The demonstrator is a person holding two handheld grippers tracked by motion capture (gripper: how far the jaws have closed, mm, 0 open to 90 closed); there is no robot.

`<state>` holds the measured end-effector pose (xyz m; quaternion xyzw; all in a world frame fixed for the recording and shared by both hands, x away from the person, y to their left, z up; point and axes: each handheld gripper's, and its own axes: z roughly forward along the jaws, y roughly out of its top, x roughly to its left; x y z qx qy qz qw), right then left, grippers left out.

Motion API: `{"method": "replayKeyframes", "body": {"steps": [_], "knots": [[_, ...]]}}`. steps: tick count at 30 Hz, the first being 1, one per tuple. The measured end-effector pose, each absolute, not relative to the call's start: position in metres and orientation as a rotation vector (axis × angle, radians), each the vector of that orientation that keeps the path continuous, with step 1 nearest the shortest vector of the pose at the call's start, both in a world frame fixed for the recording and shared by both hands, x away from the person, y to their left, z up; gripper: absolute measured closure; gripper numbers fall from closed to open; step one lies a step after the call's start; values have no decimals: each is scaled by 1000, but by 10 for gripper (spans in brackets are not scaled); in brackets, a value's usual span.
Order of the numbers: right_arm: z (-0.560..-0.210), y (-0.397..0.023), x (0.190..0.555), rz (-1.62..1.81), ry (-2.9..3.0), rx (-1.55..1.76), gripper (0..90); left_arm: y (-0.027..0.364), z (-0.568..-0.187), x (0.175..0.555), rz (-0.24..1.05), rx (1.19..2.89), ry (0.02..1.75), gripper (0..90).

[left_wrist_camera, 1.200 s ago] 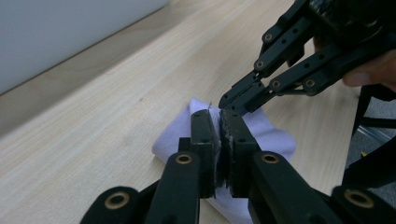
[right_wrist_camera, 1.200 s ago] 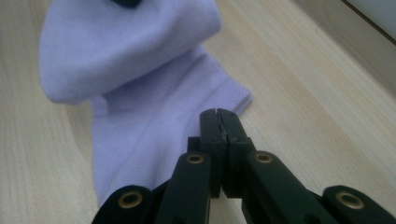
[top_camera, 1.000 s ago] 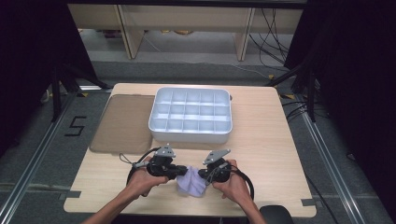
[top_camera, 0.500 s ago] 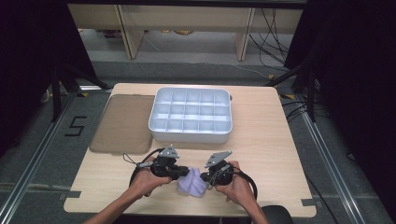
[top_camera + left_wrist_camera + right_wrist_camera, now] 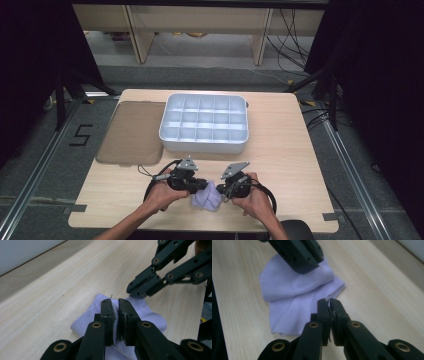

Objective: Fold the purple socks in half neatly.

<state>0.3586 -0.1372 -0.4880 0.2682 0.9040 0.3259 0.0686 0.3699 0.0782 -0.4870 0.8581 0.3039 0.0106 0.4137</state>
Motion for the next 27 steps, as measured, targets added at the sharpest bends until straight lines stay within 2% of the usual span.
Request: {"method": "replayKeyframes", "body": {"steps": [8, 15, 20, 23, 27], "knots": [[-481, -152, 354, 985, 2689, 869, 865, 74, -487, 368, -5, 2137, 757, 766], [-482, -159, 351, 1025, 2661, 871, 856, 69, -484, 370, -71, 2066, 752, 577], [-479, -161, 350, 1037, 2638, 865, 849, 76, -473, 370, -103, 1991, 718, 521], [-475, -164, 351, 1037, 2640, 876, 849, 90, -465, 371, -69, 1968, 701, 549], [-473, -163, 352, 1105, 2606, 836, 849, 111, -469, 371, -8, 2018, 722, 682]]}}
